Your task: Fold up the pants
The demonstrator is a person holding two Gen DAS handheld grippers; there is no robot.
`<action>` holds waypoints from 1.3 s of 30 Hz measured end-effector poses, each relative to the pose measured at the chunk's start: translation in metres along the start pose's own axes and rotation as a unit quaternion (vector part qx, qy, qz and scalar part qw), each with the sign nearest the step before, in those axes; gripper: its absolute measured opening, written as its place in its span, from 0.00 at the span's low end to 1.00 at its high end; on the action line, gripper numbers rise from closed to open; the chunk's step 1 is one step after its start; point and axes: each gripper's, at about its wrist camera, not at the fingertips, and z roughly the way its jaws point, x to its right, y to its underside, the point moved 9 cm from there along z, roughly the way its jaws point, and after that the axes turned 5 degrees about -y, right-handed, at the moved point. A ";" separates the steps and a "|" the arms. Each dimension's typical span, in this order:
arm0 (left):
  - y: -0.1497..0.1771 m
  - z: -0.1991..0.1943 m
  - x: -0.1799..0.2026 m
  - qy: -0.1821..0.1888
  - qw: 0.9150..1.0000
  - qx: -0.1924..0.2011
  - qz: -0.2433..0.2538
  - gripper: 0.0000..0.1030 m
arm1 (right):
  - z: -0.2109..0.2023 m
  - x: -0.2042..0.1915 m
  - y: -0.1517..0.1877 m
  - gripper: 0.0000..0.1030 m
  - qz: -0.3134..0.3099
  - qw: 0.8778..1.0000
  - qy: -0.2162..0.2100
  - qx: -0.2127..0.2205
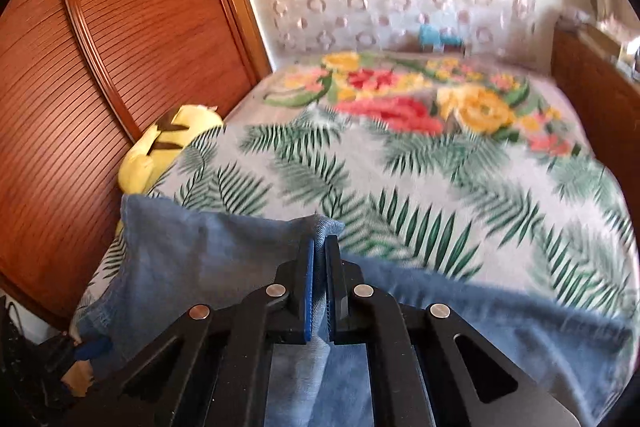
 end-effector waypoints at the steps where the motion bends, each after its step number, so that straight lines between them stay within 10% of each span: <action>1: 0.000 0.000 0.000 0.000 1.000 0.000 0.000 0.45 | 0.001 -0.002 -0.001 0.04 -0.012 1.000 0.012 0.005; 5: 0.001 0.000 -0.001 0.002 1.000 -0.001 -0.004 0.45 | 0.005 -0.014 -0.005 0.04 -0.053 0.997 0.055 0.021; 10: 0.003 -0.005 -0.001 0.006 1.000 -0.001 -0.005 0.45 | -0.012 -0.053 -0.004 0.04 -0.052 0.997 -0.028 0.040; 15: 0.002 -0.005 0.000 0.005 1.000 0.000 -0.009 0.45 | -0.001 -0.031 -0.011 0.04 -0.068 0.997 0.040 0.028; 21: 0.004 -0.005 0.000 0.004 1.000 -0.001 -0.005 0.45 | -0.007 -0.076 -0.015 0.04 -0.089 0.994 -0.043 0.051; 26: 0.003 -0.004 -0.001 0.006 1.000 -0.003 -0.003 0.45 | 0.006 -0.057 -0.020 0.04 -0.077 0.996 -0.010 0.036; 39: -0.006 -0.016 0.002 0.013 1.000 0.002 -0.009 0.45 | -0.055 0.005 0.025 0.39 -0.037 0.997 0.048 0.036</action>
